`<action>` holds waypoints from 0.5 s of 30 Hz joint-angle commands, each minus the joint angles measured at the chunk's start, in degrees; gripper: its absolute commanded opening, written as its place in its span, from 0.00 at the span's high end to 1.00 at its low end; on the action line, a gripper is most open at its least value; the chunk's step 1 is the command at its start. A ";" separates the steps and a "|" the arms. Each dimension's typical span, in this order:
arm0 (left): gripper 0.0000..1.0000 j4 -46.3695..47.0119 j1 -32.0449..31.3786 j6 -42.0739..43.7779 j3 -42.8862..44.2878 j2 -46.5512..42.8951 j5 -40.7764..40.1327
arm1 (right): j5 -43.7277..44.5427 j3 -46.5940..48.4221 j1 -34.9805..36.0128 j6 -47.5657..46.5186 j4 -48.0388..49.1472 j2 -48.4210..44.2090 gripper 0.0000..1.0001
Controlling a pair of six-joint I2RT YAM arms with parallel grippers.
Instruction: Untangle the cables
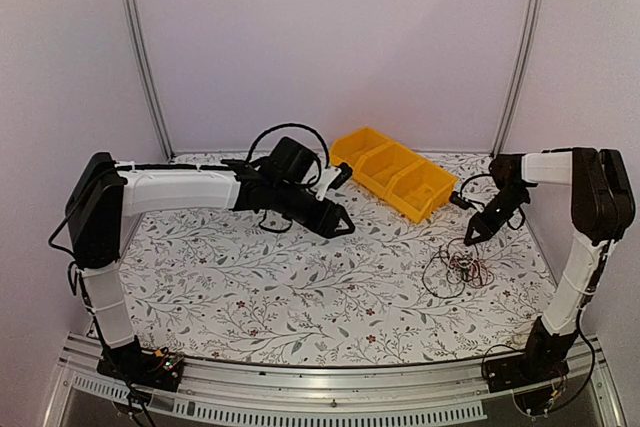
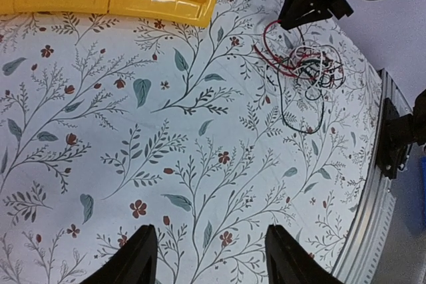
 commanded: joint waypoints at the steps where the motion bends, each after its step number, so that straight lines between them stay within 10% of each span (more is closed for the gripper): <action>1: 0.42 2.59 -0.34 -0.07 1.63 -0.51 -0.47 | -4.68 5.14 -0.23 2.13 -4.43 -0.50 0.99; 15: 0.38 19.11 -3.53 5.40 17.41 8.46 1.89 | -16.04 16.80 6.33 1.24 -15.70 -15.11 1.00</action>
